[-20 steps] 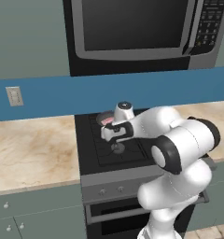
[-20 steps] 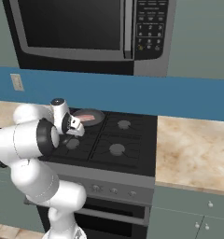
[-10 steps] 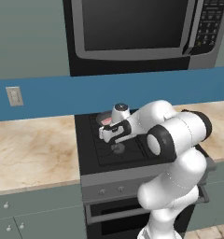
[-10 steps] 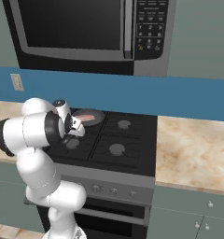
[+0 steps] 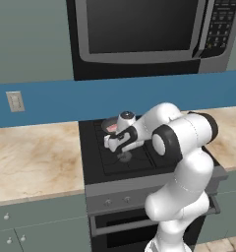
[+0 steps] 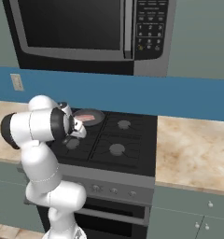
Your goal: Pick up the pan with the steak in it and place it on the dining table. Then place the steak on the plate.
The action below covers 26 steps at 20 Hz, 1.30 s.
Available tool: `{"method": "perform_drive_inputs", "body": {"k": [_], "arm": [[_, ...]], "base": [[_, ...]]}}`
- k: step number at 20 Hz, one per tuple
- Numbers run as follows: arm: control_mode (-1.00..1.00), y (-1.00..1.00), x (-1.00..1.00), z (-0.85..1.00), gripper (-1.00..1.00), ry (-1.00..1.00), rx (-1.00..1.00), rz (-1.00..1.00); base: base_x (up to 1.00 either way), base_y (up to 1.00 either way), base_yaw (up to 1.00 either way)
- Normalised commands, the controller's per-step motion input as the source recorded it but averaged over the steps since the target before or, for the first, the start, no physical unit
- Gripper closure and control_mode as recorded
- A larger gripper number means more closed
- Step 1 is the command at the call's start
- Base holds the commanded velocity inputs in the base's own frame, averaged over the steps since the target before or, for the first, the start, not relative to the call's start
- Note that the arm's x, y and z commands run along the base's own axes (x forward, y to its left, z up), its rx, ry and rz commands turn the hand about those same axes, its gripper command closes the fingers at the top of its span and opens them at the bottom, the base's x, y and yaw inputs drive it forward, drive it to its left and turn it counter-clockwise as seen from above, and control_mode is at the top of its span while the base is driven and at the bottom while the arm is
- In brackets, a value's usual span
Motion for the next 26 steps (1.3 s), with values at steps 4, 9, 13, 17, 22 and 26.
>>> {"method": "perform_drive_inputs", "body": {"k": [4, 9, 13, 17, 22, 26], "arm": [[-1.0, 0.0, 0.04, -0.23, -1.0, 0.0, 0.0, 0.0], [-1.0, 0.0, 0.0, -0.02, 1.0, 0.0, 0.0, 0.0], [-1.0, 0.0, 0.0, 0.04, 1.0, 0.0, 0.0, -0.02], [-1.0, 0.0, 0.0, 0.2, 1.0, 0.0, 0.01, -0.06], [-1.0, 0.03, -0.11, 0.48, 1.0, 0.0, 0.02, -0.11], [-1.0, 0.06, -0.46, 0.63, 1.0, -0.05, 0.01, -0.1]], "base": [[0.0, 0.0, 0.0], [0.0, 0.0, 0.0], [0.0, 0.0, 0.0], [0.0, 0.0, 0.0], [0.0, 0.0, 0.0], [0.0, 0.0, 0.0]]}}
